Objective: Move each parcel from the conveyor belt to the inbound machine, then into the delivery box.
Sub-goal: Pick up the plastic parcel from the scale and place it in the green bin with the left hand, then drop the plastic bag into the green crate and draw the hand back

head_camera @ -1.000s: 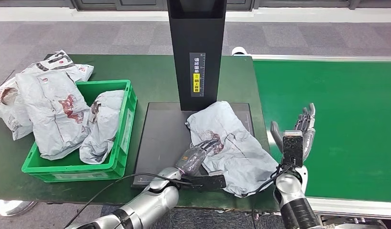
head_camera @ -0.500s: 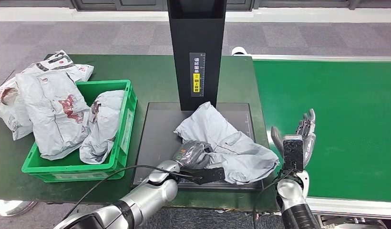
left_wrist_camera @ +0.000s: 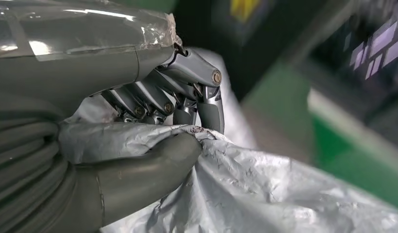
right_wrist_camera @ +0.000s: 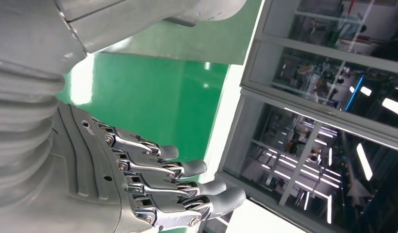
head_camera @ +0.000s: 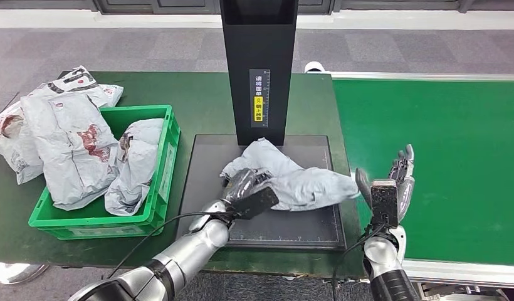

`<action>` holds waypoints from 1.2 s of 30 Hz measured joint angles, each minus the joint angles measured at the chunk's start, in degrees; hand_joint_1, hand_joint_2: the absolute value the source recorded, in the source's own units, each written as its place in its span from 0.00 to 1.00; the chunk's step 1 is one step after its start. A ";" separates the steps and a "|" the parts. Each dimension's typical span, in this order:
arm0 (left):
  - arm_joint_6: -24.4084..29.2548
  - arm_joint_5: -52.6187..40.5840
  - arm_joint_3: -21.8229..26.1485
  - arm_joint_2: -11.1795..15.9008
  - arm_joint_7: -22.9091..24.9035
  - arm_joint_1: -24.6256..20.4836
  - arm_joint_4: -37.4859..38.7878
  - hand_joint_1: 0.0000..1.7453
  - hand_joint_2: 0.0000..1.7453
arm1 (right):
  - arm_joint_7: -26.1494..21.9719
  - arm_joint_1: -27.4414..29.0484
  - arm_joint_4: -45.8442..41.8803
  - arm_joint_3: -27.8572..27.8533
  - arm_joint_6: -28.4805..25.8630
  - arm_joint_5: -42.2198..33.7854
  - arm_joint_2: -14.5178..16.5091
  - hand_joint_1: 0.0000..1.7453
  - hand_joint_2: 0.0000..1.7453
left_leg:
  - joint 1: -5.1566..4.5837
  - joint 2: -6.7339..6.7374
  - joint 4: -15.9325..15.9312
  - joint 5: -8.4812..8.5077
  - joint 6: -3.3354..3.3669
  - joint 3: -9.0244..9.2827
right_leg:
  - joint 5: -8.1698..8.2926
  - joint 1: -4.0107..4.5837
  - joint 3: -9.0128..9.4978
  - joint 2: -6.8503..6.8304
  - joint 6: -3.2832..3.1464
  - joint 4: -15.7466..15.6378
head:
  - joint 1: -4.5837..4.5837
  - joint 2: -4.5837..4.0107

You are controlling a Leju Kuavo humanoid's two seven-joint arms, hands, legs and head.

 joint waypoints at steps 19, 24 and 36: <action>19.20 -16.89 34.49 10.16 -3.33 -4.19 -29.89 1.00 1.00 | -2.50 2.54 -0.01 -2.77 -0.89 -1.52 0.89 0.00 1.00 | 0.12 0.06 -0.03 0.08 -0.11 0.01 | 0.01 0.10 -0.02 0.04 -0.05 0.06 | 0.00 0.00; 19.20 -26.31 46.52 8.90 -11.01 -2.18 -35.22 1.00 1.00 | -2.55 3.41 -0.31 -3.11 -1.11 -0.98 1.21 0.00 1.00 | 0.12 0.21 -0.03 0.06 -0.11 0.01 | 0.01 0.06 -0.06 0.23 -0.05 0.05 | 0.00 0.00; 15.74 -59.44 45.54 19.63 45.97 3.41 -35.97 0.82 1.00 | -1.13 4.87 -2.21 -4.18 -1.53 0.41 2.04 0.00 1.00 | 0.16 0.24 -0.06 0.09 -0.25 0.01 | -0.03 0.18 -0.35 0.15 -0.20 0.02 | -0.03 0.00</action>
